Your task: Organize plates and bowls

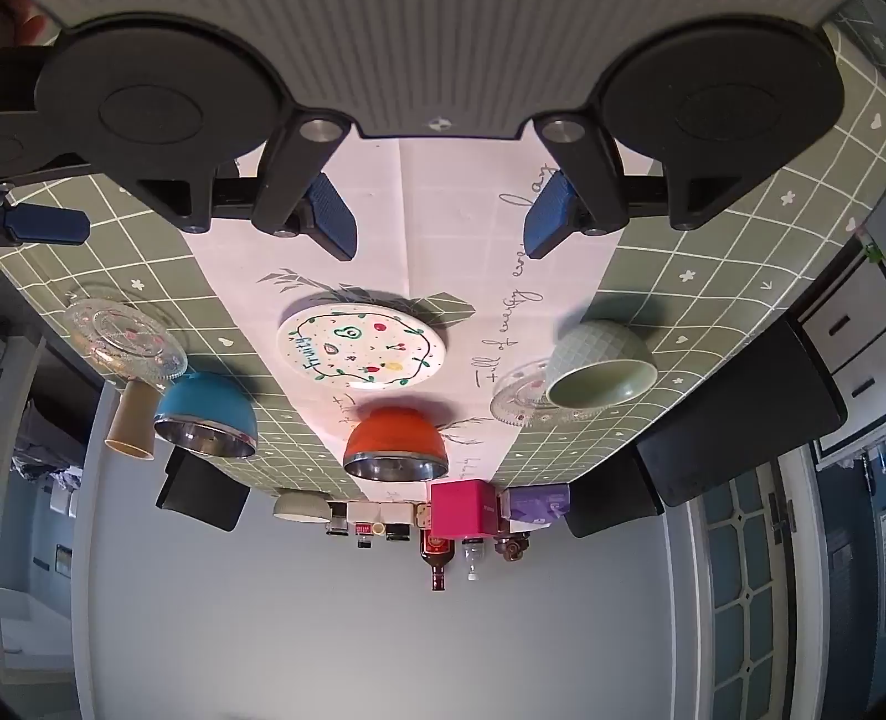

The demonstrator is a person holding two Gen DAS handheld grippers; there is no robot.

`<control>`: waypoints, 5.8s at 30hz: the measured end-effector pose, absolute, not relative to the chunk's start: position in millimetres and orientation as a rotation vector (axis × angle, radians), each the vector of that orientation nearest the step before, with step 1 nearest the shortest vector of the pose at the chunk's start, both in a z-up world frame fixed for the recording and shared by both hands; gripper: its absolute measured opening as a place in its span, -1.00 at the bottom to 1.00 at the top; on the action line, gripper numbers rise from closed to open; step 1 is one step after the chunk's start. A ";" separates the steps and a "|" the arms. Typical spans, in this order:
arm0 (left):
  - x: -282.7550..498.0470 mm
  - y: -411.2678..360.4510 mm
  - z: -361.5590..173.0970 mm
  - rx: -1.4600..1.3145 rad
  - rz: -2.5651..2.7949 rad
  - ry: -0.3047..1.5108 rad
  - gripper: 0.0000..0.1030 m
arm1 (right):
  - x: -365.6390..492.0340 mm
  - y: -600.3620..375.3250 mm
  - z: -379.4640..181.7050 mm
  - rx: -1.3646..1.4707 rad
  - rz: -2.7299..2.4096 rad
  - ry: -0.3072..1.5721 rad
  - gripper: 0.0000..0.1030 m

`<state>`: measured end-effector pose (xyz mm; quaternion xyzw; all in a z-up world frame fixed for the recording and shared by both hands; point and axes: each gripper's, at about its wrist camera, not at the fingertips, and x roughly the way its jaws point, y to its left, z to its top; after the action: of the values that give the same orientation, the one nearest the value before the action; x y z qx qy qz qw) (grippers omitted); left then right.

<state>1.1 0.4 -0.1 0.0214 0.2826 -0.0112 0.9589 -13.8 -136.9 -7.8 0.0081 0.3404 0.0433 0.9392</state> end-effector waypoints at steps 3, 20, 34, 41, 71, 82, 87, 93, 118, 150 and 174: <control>6.4 -1.4 0.1 0.037 -0.043 0.592 0.58 | -14.8 -138.4 -7.3 0.017 0.091 0.697 0.95; 6.6 5.7 -3.8 0.022 -0.038 0.611 0.71 | -12.6 -134.3 -9.4 0.014 0.090 0.699 0.95; 9.5 3.8 -9.6 0.059 -0.023 0.613 0.75 | -11.7 -131.2 -12.0 -0.024 0.071 0.699 0.95; 11.2 6.7 -11.3 0.041 -0.030 0.637 0.75 | -11.6 -131.3 -12.8 -0.031 0.066 0.698 0.95; 12.7 6.3 -16.5 0.046 0.005 0.645 0.75 | -5.8 -134.8 -19.9 0.000 0.057 0.737 0.95; 13.7 6.3 -17.5 0.044 0.013 0.654 0.74 | -4.1 -134.4 -21.5 0.002 0.055 0.745 0.95; 13.4 6.6 -17.1 0.042 0.018 0.653 0.74 | -4.0 -133.7 -20.5 -0.005 0.053 0.743 0.95; 16.8 8.5 -13.9 0.026 0.031 0.655 0.74 | -2.9 -131.3 -15.3 -0.004 0.048 0.738 0.95; 70.6 -3.9 41.2 -0.030 0.070 0.667 0.66 | 25.8 -156.0 27.5 0.115 -0.033 0.750 0.95; 274.1 -142.6 30.3 -0.077 -0.275 0.779 0.18 | 235.0 -332.4 31.5 0.450 -0.026 0.883 -0.49; 312.8 -183.1 -18.0 0.016 -0.240 0.934 -0.31 | 271.3 -327.9 6.2 0.288 -0.068 0.860 -0.58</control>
<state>312.8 -183.1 -18.0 0.0077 0.4493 -0.1153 0.8859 271.3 -327.9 6.2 0.1389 0.4154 -0.0327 0.8984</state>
